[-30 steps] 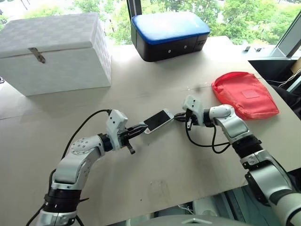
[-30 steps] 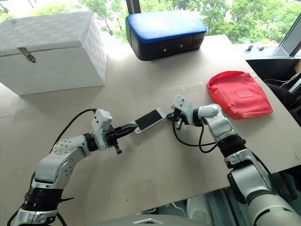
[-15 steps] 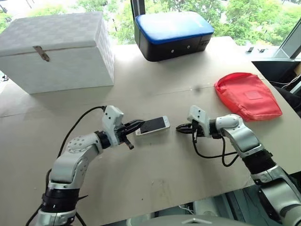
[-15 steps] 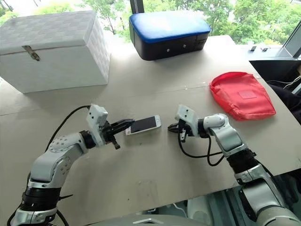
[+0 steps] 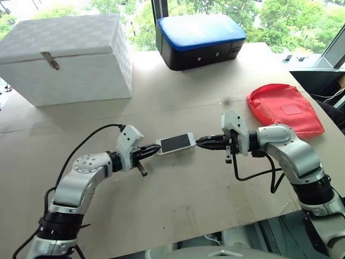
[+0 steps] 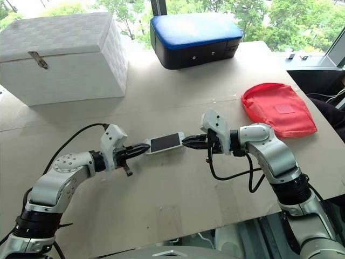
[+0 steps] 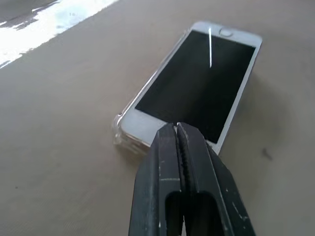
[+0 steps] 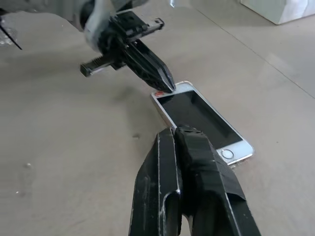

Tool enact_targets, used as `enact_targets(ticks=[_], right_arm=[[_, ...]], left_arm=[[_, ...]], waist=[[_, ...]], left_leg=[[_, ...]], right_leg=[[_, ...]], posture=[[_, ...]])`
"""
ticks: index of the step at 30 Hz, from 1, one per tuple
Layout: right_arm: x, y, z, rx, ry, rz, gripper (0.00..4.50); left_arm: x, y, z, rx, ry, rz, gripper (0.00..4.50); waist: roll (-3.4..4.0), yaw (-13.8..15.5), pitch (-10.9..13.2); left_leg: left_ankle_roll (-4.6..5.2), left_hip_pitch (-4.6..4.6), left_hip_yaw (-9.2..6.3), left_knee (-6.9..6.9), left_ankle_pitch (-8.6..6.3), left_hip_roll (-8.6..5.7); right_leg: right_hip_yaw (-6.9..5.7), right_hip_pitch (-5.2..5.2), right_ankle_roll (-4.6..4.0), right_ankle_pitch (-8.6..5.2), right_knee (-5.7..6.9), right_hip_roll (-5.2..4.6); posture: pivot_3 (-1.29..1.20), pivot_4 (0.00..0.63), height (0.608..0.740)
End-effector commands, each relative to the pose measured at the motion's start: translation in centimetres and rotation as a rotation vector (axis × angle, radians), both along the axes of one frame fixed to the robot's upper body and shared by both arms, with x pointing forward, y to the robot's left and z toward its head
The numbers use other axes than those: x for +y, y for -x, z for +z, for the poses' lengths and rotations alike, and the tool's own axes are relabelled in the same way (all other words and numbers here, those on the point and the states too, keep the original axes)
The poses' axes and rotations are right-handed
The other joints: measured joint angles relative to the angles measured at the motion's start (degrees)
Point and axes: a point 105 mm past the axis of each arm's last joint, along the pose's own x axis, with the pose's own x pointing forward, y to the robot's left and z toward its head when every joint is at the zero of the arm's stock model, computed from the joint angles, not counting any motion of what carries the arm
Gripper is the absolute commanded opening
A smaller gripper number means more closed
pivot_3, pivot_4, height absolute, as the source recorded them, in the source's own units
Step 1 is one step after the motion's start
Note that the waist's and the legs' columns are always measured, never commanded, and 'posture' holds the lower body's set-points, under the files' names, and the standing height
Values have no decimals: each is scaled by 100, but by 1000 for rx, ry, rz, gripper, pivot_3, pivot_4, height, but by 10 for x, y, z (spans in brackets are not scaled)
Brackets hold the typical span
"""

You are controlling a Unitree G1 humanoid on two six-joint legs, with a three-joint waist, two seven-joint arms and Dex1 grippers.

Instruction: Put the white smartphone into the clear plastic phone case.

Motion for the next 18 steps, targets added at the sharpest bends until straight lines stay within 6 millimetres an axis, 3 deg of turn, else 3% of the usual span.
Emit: enact_targets(ticks=[1,9,18], right_arm=[[1,10,5,-22,26,48,0],[-3,10,-4,-13,79,21,0],[3,7,-12,-16,113,25,0]], left_arm=[[3,7,-36,126,-108,-8,51],[-8,14,-59,196,-157,-77,51],[11,25,-86,248,-241,-107,51]], waist=[[2,4,-1],[16,59,-33],[54,76,-86]], left_leg=[[0,1,0,0,0,0],[1,17,1,1,0,0],[34,94,8,-13,-22,1]], right_leg=[[0,0,0,0,1,0],[1,10,0,0,2,-2],[0,75,-24,-17,-3,-17]], posture=[[0,150,734],[0,150,734],[0,150,734]])
